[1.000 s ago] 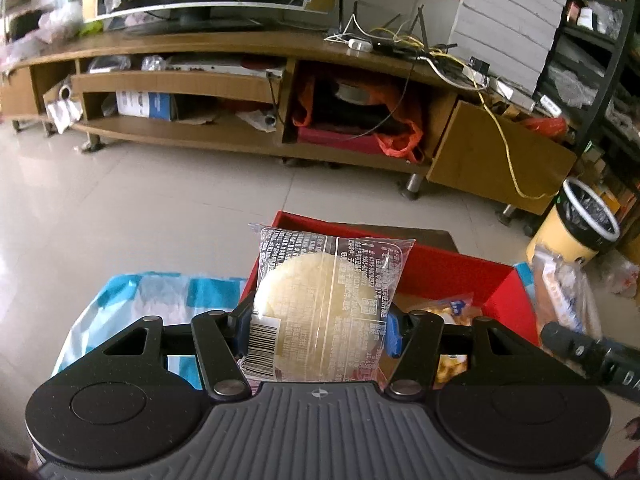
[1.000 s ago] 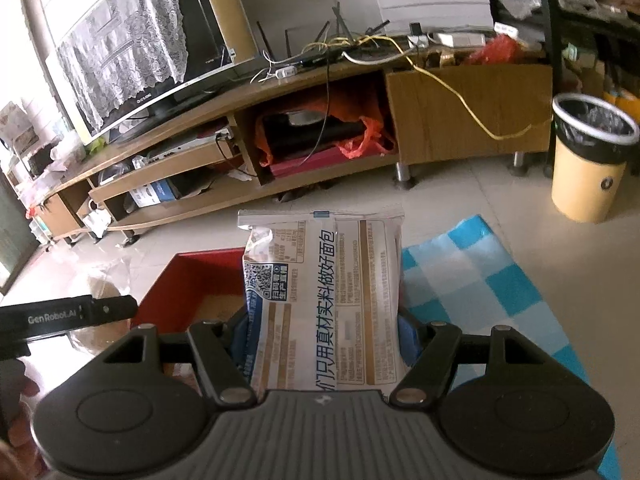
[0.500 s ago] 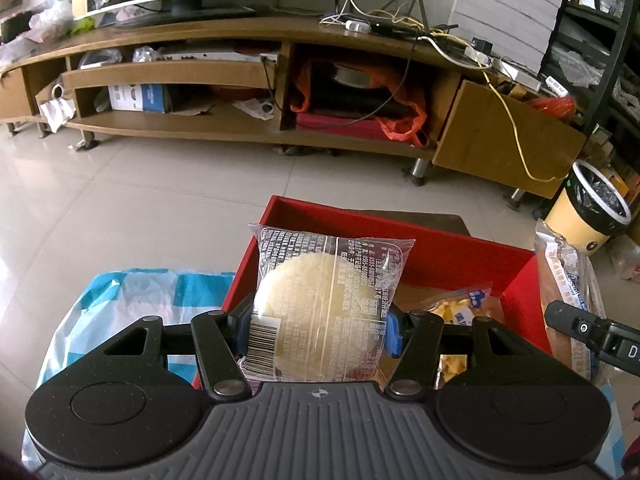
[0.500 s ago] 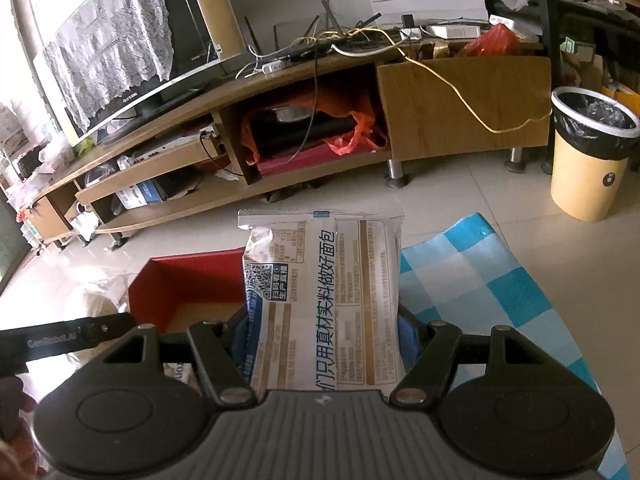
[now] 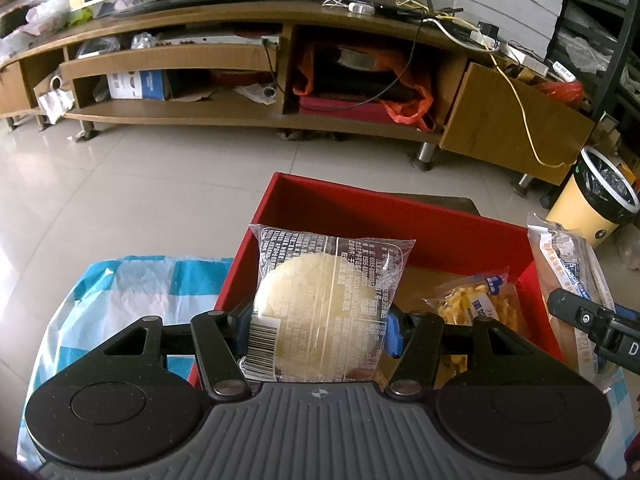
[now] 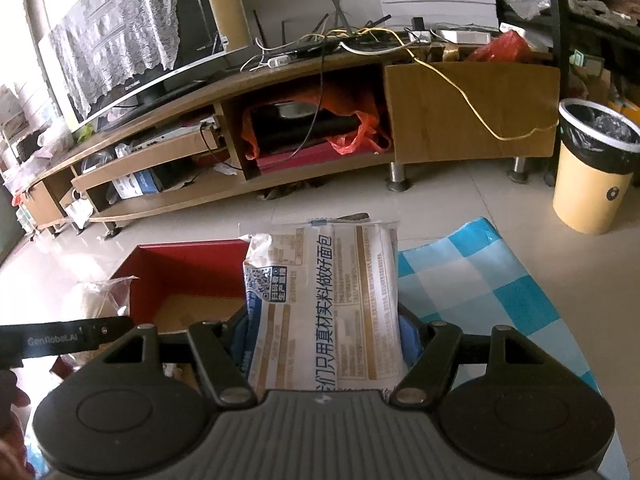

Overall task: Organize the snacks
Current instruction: 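Lower both bags into the red box and open both grippers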

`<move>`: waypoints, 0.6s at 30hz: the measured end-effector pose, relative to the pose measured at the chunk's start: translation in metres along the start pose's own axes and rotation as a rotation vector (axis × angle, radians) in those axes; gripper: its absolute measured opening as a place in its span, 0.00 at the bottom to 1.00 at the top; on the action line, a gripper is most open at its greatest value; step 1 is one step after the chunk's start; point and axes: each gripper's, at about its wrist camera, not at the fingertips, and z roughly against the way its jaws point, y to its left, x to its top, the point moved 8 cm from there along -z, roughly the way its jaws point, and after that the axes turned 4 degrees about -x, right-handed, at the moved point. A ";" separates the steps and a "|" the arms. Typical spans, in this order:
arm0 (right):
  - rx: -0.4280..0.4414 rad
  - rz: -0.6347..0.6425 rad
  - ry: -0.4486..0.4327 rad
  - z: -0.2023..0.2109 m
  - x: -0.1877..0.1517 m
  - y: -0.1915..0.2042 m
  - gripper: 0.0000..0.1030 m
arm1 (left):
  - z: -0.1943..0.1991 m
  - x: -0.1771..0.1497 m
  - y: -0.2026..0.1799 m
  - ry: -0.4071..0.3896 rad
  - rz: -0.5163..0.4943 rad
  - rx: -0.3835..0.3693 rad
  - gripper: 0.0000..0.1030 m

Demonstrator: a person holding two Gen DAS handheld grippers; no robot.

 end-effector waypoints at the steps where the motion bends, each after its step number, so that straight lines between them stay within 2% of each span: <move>1: -0.001 0.001 -0.003 0.000 0.000 0.000 0.63 | 0.000 0.000 0.000 0.001 0.000 0.001 0.64; 7: 0.031 0.005 -0.018 0.002 0.001 0.007 0.63 | -0.004 -0.001 0.000 0.012 -0.004 0.003 0.64; 12: 0.037 0.029 0.017 -0.007 -0.007 0.011 0.64 | -0.008 -0.005 -0.001 0.026 -0.020 0.013 0.66; 18: 0.015 0.071 0.067 -0.014 -0.014 0.019 0.69 | -0.001 -0.001 -0.002 -0.011 -0.046 0.035 0.80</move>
